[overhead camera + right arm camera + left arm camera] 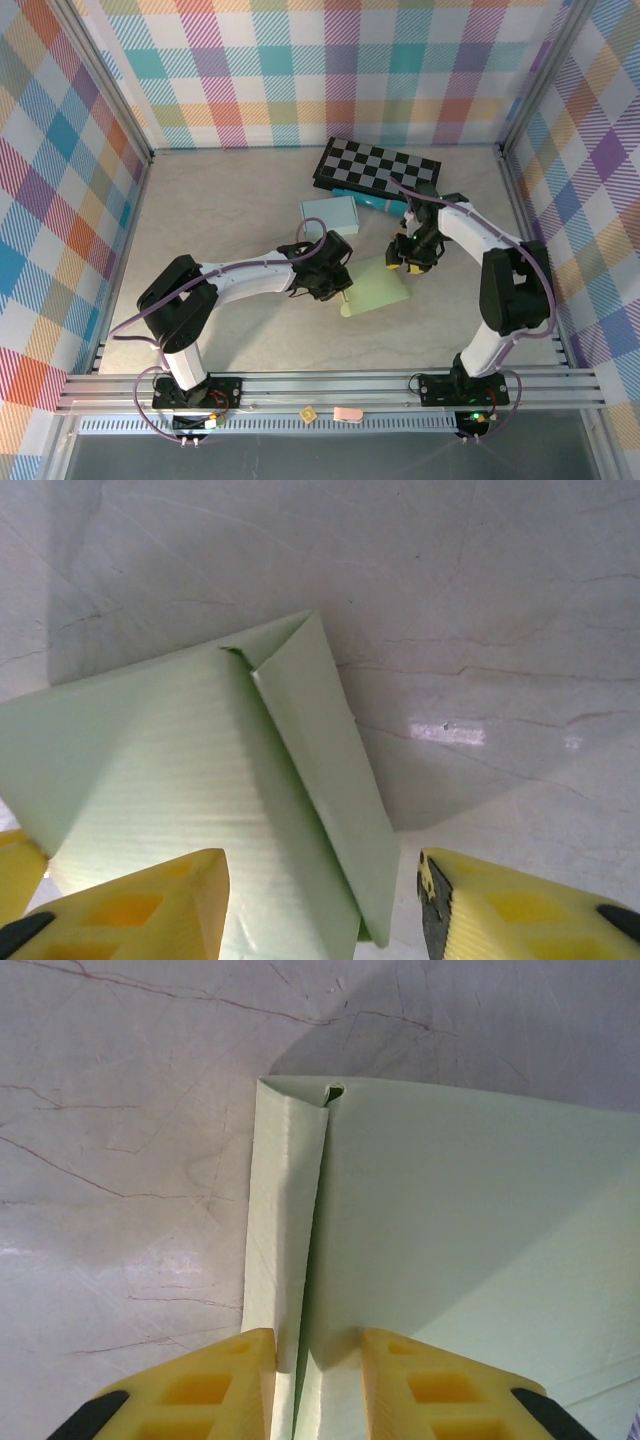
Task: Fold the paper box
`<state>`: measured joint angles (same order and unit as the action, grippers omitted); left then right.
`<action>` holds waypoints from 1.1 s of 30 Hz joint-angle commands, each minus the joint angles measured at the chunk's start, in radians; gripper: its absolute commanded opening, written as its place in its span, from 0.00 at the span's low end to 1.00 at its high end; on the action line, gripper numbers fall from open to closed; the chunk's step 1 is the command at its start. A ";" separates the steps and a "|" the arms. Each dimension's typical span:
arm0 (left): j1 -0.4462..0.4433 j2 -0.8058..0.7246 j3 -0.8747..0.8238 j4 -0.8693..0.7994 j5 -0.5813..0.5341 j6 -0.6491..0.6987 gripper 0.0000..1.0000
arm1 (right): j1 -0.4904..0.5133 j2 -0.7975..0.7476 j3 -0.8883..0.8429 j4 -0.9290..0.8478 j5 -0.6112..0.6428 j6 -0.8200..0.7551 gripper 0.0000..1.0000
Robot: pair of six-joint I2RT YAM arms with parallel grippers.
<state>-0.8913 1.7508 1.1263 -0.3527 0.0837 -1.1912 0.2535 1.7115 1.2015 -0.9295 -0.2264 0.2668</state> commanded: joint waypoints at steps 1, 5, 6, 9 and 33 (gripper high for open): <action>0.015 0.003 -0.010 -0.053 -0.022 0.021 0.26 | 0.000 0.019 -0.005 0.003 -0.013 -0.031 0.50; 0.017 0.011 -0.006 -0.050 -0.018 0.032 0.24 | 0.000 0.020 -0.027 0.018 -0.032 -0.015 0.45; 0.019 0.012 -0.004 -0.049 -0.018 0.037 0.24 | 0.000 0.020 -0.034 0.024 -0.035 -0.011 0.44; 0.023 0.019 -0.001 -0.041 -0.011 0.048 0.23 | -0.001 0.022 -0.062 0.051 -0.057 0.005 0.40; 0.055 0.047 -0.008 0.016 0.052 0.113 0.12 | 0.000 0.053 -0.066 0.102 -0.132 0.058 0.22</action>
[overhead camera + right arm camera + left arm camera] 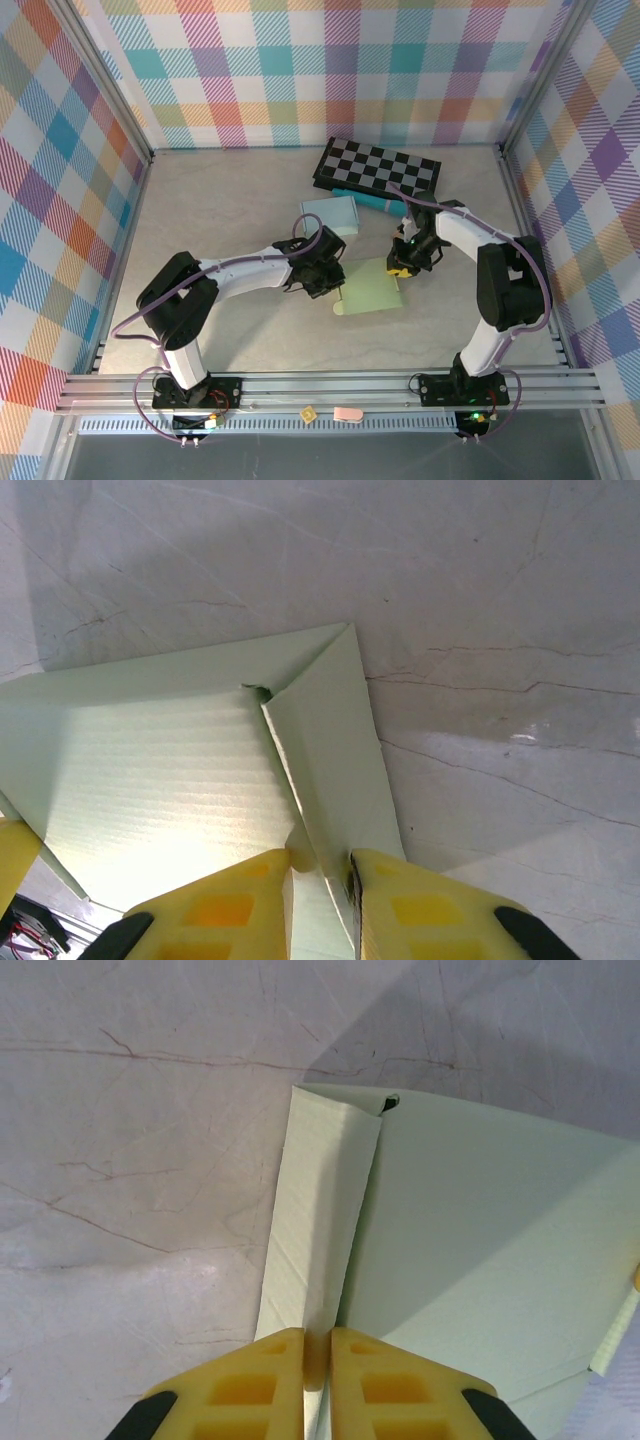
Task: Fold the paper box
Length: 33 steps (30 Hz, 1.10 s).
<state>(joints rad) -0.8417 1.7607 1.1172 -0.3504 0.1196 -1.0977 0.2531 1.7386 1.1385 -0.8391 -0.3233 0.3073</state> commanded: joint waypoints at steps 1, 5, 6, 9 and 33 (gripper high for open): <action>0.005 0.038 0.002 0.012 0.018 0.022 0.11 | 0.000 0.028 -0.001 0.011 -0.035 0.018 0.21; 0.009 0.041 0.005 0.009 0.018 0.027 0.10 | 0.000 0.032 0.004 0.012 -0.046 0.020 0.21; 0.009 0.042 0.006 0.008 0.019 0.030 0.09 | 0.001 0.033 0.005 0.015 -0.050 0.022 0.21; 0.014 0.039 0.006 0.001 0.016 0.035 0.08 | 0.002 0.041 0.013 0.019 -0.068 0.030 0.20; 0.091 -0.103 -0.040 0.048 0.037 0.066 0.38 | 0.003 0.028 0.092 -0.010 -0.089 0.029 0.48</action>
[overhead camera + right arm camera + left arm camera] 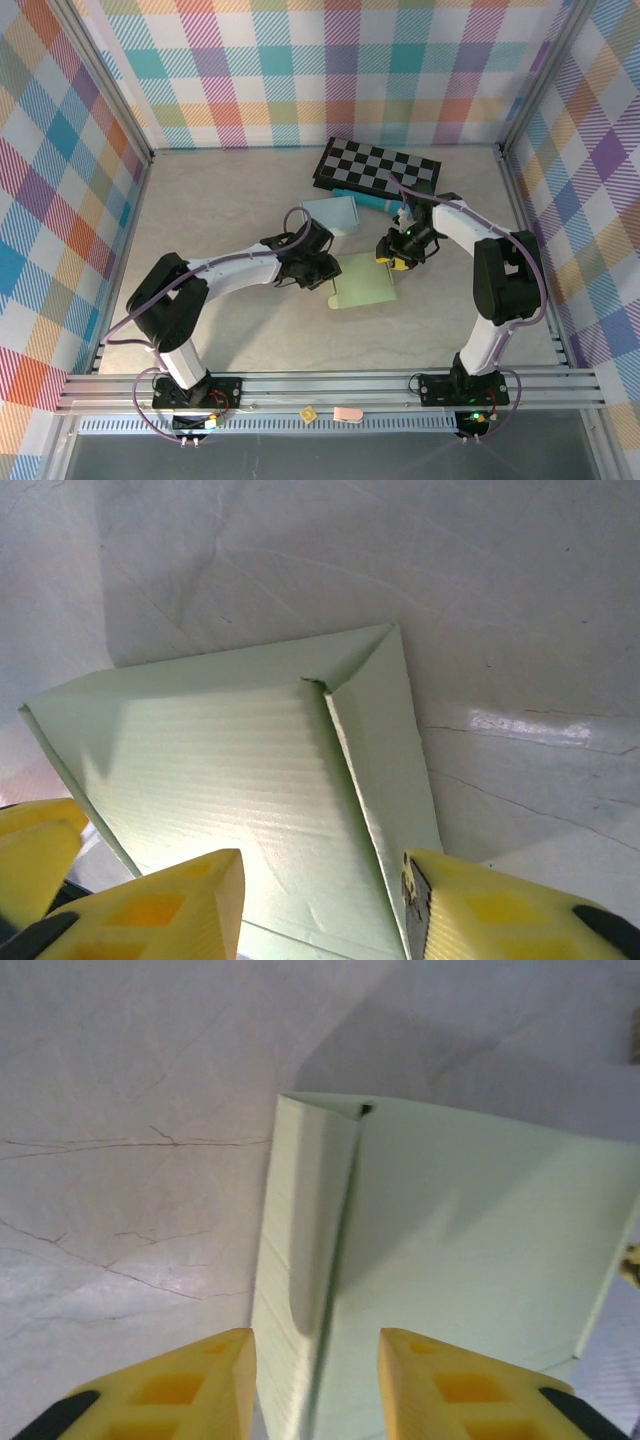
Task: Fold the paper box
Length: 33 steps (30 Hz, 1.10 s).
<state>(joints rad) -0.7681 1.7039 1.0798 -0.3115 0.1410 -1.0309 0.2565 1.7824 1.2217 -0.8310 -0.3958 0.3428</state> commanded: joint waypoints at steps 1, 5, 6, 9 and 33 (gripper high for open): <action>0.020 -0.052 -0.003 0.019 0.025 -0.003 0.38 | -0.003 -0.019 0.007 -0.017 -0.015 -0.006 0.49; 0.037 -0.056 0.010 -0.004 0.044 0.013 0.39 | -0.011 -0.036 0.003 -0.012 0.002 -0.003 0.53; 0.044 -0.051 0.012 -0.020 0.053 0.018 0.40 | -0.015 -0.042 0.003 -0.011 0.007 -0.003 0.53; 0.068 -0.031 0.011 -0.035 0.089 0.036 0.40 | -0.036 -0.065 -0.017 0.012 0.015 -0.001 0.55; 0.084 0.091 -0.040 0.169 0.195 0.041 0.20 | -0.138 -0.033 -0.245 0.333 -0.280 0.050 0.64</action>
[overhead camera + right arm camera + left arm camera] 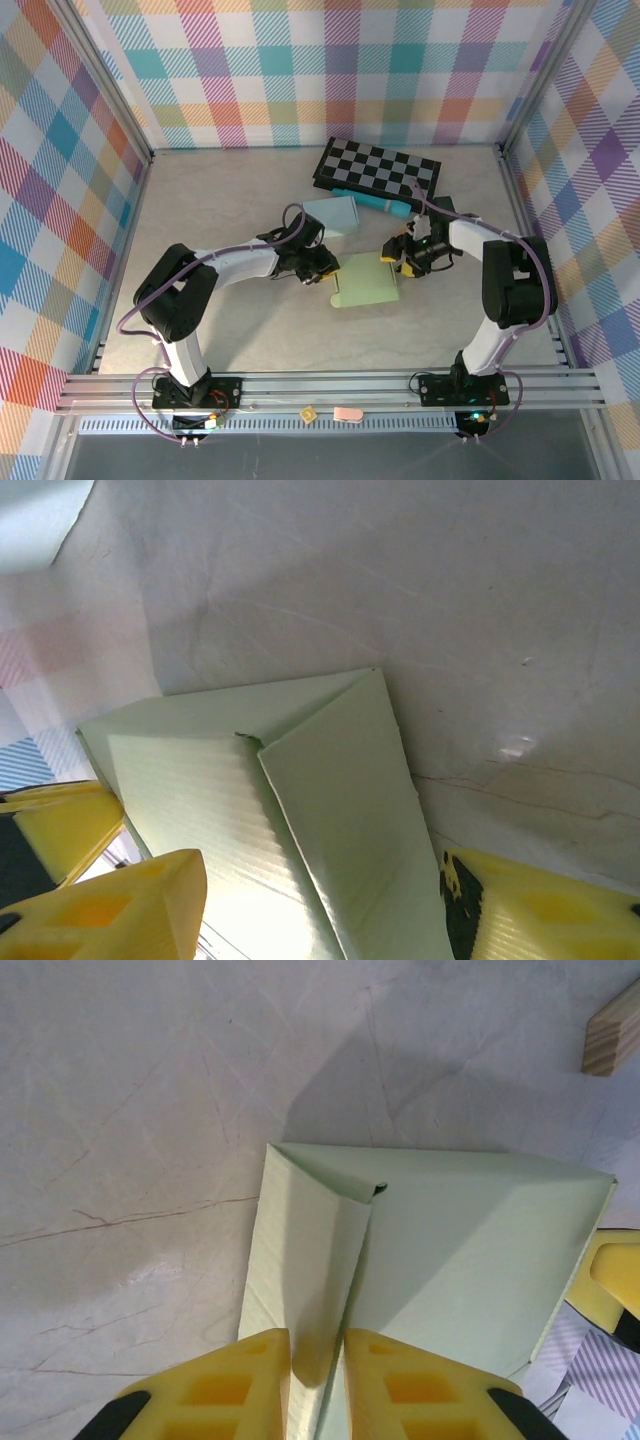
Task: Fold the paper box
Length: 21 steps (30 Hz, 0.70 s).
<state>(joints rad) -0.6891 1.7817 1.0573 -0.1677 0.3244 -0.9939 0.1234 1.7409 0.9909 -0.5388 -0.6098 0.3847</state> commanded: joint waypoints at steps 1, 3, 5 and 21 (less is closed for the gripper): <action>0.007 0.015 -0.019 0.027 0.011 0.006 0.20 | -0.004 0.011 -0.022 0.049 -0.080 0.009 0.64; 0.011 0.022 -0.019 0.028 0.017 0.008 0.19 | -0.004 0.018 -0.031 0.058 -0.099 0.010 0.64; 0.018 0.030 -0.025 0.033 0.024 0.006 0.18 | -0.004 0.021 -0.038 0.053 -0.096 0.010 0.64; 0.089 0.082 -0.008 -0.018 0.087 0.036 0.14 | -0.004 -0.008 -0.093 0.094 -0.123 0.042 0.72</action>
<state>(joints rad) -0.6209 1.8206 1.0527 -0.1013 0.4343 -0.9749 0.1234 1.7454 0.9173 -0.4736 -0.6758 0.4072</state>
